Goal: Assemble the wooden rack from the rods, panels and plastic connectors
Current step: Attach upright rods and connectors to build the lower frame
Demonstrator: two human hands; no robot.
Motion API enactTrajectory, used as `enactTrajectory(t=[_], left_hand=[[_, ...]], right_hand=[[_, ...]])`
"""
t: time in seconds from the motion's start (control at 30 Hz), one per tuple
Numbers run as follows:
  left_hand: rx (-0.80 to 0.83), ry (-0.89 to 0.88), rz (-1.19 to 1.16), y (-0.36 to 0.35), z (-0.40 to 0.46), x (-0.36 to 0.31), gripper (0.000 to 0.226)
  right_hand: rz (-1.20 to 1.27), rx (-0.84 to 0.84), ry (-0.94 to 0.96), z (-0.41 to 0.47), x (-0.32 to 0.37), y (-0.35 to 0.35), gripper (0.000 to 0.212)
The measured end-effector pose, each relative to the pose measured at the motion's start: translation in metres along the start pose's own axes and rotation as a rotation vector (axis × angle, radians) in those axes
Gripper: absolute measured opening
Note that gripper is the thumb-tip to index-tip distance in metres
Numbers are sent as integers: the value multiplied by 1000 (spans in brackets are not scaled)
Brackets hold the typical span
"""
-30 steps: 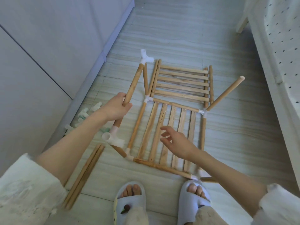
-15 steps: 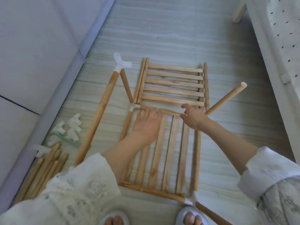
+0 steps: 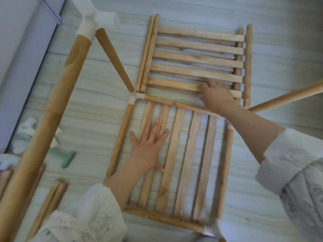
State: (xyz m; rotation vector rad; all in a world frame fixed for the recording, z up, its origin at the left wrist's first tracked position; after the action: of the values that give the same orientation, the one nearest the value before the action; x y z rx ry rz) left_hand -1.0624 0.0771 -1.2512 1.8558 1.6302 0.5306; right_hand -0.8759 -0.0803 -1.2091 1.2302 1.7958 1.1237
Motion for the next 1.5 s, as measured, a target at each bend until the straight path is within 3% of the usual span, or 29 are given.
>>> enactTrajectory(t=[0.2,0.4,0.57,0.77,0.9,1.17,1.27,1.33,1.4,1.5], left_hand=[[36,12,9,-1,3,-1,129],[61,7,-6,-3,4,-1,130],[126,-41,-63,2,2,0,124],[96,-62,-208,37,-20,-2,90],[0,-87,-330,86,-53,-16,69],[-353,-165,-502,192,-178,-44,35],[-481,-105,-814,204,-239,-31,35],[-519,-117,-1302,203,-280,-23,41],[-522,-244,-1827,206,-318,-23,36],[-637,-428,-2181,213,-363,-24,24]], right_hand=[[-25,-38,48,19,2,1,30],[256,61,88,20,8,15,35],[316,-163,55,22,7,73,36],[215,-274,93,-7,6,132,33],[206,-366,107,-44,7,186,33],[224,-536,96,-181,17,278,33],[214,-571,125,-246,31,293,32],[211,-584,143,-283,43,298,32],[219,-593,162,-316,57,300,32],[200,-601,184,-356,79,302,32]])
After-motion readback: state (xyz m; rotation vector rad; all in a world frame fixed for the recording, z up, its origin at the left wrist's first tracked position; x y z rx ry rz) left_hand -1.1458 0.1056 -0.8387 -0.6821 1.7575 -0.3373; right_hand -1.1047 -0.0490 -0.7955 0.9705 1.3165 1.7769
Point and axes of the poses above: each hand's wrist, its own z-axis towards the middle knuckle, its own y-axis out of the back of the hand, x = y × z, the point moved 7 cm from there along z, towards the middle knuckle, and after that the axes turned 3 degrees about -y, right-handed, at the moved point
